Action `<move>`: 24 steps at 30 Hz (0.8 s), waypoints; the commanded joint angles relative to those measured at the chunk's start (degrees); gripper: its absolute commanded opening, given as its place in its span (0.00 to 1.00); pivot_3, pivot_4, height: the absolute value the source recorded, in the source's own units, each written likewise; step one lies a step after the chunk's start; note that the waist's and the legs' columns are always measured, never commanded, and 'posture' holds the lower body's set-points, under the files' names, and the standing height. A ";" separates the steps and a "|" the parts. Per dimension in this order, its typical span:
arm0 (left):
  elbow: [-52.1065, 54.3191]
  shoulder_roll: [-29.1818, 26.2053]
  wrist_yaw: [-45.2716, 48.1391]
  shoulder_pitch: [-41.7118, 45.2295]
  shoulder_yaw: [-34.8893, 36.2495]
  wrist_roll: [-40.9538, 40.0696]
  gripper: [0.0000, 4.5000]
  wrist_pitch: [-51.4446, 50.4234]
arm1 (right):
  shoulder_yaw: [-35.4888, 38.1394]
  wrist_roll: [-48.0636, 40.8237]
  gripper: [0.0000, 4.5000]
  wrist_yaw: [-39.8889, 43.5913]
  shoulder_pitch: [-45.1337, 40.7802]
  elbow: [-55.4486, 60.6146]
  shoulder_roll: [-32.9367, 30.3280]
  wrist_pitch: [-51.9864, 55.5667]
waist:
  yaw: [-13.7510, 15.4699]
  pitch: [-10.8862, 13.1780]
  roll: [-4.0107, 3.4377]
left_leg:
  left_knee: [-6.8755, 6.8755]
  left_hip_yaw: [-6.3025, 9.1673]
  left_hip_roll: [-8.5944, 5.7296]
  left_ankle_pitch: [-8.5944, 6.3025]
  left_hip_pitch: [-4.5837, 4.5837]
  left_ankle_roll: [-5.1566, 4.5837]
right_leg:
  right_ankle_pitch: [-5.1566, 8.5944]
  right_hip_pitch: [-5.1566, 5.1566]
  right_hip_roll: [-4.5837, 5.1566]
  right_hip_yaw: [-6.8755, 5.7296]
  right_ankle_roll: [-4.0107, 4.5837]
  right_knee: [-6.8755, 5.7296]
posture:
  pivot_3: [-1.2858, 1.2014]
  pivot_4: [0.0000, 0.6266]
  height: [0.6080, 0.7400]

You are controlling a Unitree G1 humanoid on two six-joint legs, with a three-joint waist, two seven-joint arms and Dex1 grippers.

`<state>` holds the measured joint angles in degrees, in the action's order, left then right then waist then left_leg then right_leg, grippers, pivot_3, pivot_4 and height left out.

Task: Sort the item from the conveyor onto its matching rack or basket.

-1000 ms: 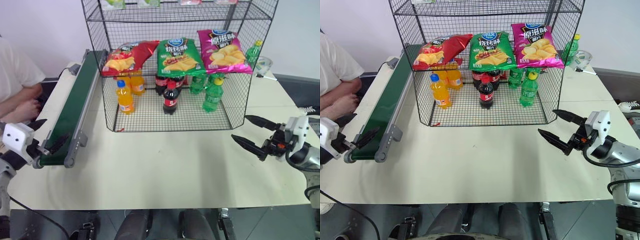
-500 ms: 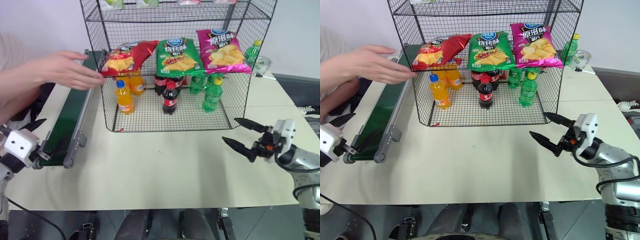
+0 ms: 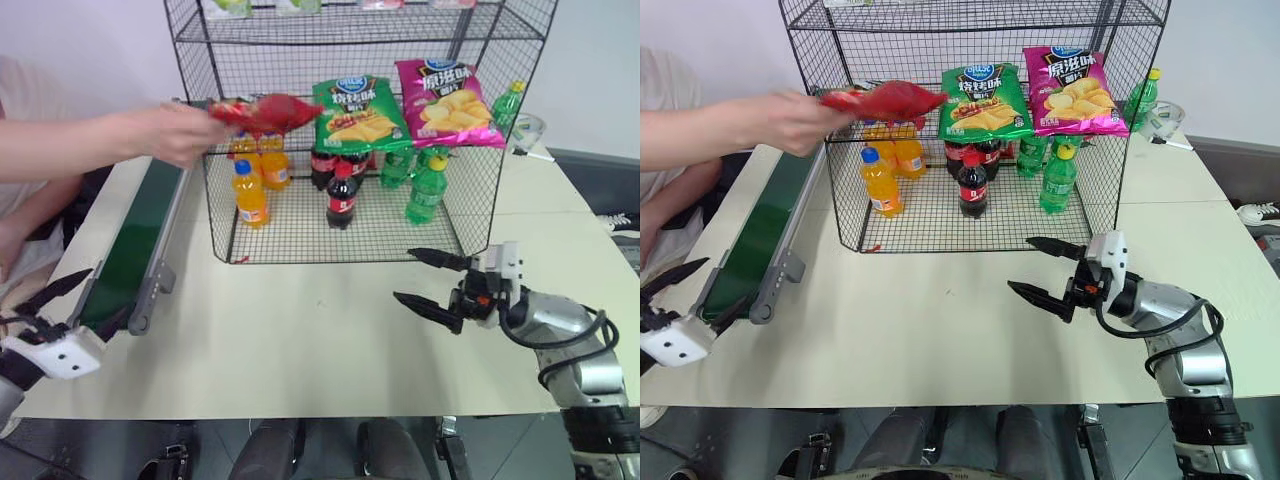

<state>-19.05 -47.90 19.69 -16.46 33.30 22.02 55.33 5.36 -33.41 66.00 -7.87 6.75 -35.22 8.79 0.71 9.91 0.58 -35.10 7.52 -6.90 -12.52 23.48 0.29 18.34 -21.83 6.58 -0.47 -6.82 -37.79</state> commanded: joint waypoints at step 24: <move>-4.43 -6.54 -41.13 -12.75 -3.52 23.01 1.00 -6.84 | -3.47 2.75 1.00 2.49 -3.76 -2.20 2.34 -2.48 | -0.19 -0.02 0.04 | -0.02 -0.03 0.01 -0.01 0.00 0.02 | -0.01 -0.12 -0.07 0.00 -0.04 -0.21 | 0.52 0.24 1.00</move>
<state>-23.92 -54.67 -19.66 -28.58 29.96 45.55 49.31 1.02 -30.29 68.45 -11.04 4.11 -33.08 7.12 0.52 9.89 0.62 -35.12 7.47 -6.89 -12.53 23.48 0.31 18.33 -21.95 6.51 -0.47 -6.86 -38.00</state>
